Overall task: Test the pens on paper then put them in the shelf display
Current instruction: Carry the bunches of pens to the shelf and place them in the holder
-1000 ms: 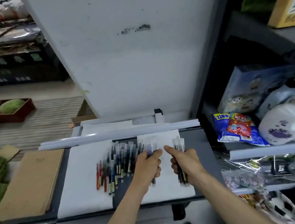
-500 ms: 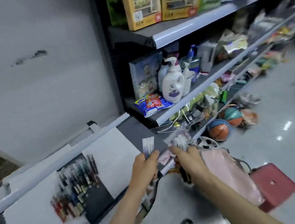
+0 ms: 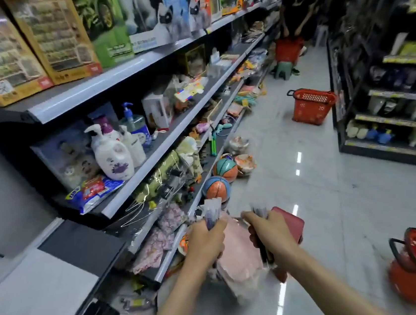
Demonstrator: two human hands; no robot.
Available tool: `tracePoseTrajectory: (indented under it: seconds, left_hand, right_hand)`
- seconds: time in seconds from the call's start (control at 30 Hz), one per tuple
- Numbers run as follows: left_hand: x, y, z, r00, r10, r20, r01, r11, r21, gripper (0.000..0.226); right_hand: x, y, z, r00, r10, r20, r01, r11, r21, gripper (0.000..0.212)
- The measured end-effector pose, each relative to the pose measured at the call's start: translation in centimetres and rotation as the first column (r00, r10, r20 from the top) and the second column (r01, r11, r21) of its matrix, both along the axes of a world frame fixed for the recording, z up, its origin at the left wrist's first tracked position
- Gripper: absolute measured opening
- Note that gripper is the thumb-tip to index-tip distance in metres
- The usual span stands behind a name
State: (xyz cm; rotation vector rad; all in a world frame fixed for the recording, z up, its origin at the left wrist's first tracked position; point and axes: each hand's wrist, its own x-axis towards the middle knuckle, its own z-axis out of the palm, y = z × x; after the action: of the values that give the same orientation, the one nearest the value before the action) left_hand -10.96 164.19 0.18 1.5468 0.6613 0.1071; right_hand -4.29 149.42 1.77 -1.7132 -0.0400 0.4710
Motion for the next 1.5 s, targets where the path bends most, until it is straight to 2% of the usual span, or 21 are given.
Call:
tracePoseTrajectory:
  seconds: [0.13,0.27,0.43,0.6,0.77,0.9,1.17,1.4,1.5]
  left_hand:
    - [6.0,-9.2,0.3,0.996,-0.083,-0.016,0.084,0.996,0.039,0.03]
    - [11.5,-17.9,1.1,0.99,-0.143,-0.016,0.143,0.989,0.043,0.031]
    - [18.1,-25.1,1.4,0.982,-0.167,-0.086,0.174,0.982,0.079,0.035]
    - [25.5,-27.7,0.6,0.982,-0.165,-0.089,0.176,0.975,0.133,0.04]
    - [35.2,-28.2,-0.9,0.984,-0.174,-0.048,0.178,0.979,0.094,0.036]
    - [43.8,-28.5,-1.2,0.985,-0.168,-0.033,0.168,0.986,-0.002,0.031]
    - [61.2,-29.0,-1.8,0.988,-0.151,-0.032,0.151,0.989,0.0,0.024]
    - [76.8,-30.3,-4.7,0.996,-0.051,-0.071,0.057,0.995,0.088,0.035]
    - [82.8,-31.0,-4.6,0.995,0.055,-0.083,-0.045,0.992,0.12,0.037]
  right_hand:
    - [4.6,-10.1,0.3,0.994,-0.106,-0.007,0.106,0.994,0.009,0.041]
    - [9.5,-19.0,0.4,0.987,-0.161,-0.018,0.161,0.987,0.007,0.031]
    - [15.3,-25.4,-0.2,0.985,-0.17,-0.038,0.171,0.985,0.017,0.032]
    - [22.8,-26.6,0.0,0.982,-0.173,-0.073,0.176,0.983,0.047,0.034]
    - [32.2,-26.4,-0.7,0.988,-0.116,-0.106,0.123,0.99,0.068,0.034]
    - [41.1,-26.8,-1.0,0.983,-0.114,-0.141,0.124,0.99,0.064,0.03]
    - [59.3,-28.9,-0.6,0.988,-0.116,-0.098,0.122,0.991,0.05,0.033]
    - [76.6,-30.1,-2.9,0.998,-0.03,-0.046,0.029,0.999,-0.029,0.031]
    - [83.6,-30.7,-3.1,0.998,0.027,-0.064,-0.03,0.998,-0.048,0.032]
